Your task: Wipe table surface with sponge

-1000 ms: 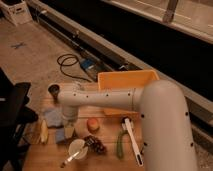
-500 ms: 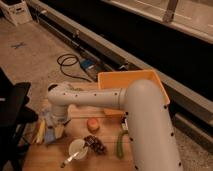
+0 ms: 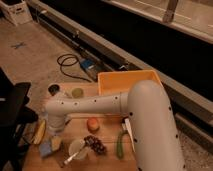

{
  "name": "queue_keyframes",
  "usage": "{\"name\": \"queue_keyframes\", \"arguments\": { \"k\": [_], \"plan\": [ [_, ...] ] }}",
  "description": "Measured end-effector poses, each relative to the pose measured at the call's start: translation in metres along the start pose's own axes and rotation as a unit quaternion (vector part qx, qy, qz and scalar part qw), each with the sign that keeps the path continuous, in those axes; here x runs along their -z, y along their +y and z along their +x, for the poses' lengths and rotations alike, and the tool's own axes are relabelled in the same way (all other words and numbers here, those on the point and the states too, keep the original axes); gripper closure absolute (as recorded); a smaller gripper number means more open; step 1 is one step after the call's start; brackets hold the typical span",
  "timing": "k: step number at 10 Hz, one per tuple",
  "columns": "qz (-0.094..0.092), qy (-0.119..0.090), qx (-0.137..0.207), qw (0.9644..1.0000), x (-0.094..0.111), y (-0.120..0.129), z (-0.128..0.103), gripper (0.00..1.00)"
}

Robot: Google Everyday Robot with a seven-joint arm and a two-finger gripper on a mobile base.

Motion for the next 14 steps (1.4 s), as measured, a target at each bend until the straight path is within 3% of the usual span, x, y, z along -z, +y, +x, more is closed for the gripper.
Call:
{"name": "queue_keyframes", "arguments": {
  "k": [2, 4, 9, 12, 14],
  "plan": [
    [-0.002, 0.003, -0.025, 0.9997, 0.004, 0.020, 0.014, 1.00],
    [0.010, 0.005, -0.060, 0.9981, 0.019, 0.027, 0.041, 1.00],
    [0.038, 0.020, -0.089, 0.9951, 0.051, -0.024, 0.077, 1.00],
    [0.043, 0.019, -0.070, 0.9965, 0.047, -0.044, 0.064, 1.00],
    [0.039, 0.014, -0.042, 0.9983, 0.033, -0.053, 0.037, 1.00]
  ]
}}
